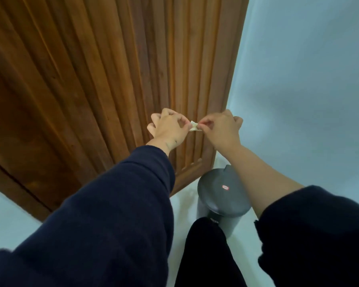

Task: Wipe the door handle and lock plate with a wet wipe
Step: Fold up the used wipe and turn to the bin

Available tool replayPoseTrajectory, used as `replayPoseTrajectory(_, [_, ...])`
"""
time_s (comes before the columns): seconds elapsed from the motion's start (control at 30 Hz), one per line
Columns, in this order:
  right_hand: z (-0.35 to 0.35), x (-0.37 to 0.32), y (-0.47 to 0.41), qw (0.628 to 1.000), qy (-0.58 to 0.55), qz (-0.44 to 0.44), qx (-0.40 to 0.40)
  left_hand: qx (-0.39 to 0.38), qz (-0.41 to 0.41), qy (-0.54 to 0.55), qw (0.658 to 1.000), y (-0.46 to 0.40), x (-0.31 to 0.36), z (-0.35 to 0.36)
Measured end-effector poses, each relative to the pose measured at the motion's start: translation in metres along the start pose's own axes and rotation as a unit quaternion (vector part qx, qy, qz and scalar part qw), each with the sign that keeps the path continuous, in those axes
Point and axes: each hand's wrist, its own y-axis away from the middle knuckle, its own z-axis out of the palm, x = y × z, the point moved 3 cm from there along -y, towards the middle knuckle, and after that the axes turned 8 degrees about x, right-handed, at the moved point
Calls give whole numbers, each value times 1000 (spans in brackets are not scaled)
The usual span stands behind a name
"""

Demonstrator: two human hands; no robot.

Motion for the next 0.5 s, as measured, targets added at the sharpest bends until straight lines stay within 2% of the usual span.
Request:
replayPoseTrajectory(0.23, [-5,51,27,997,38,49,-33,-61,5,-3,998,16,18,51])
replayPoseTrajectory(0.5, [6,106,70,986,75,124,-88,-165,8,-33,986,39,24,118])
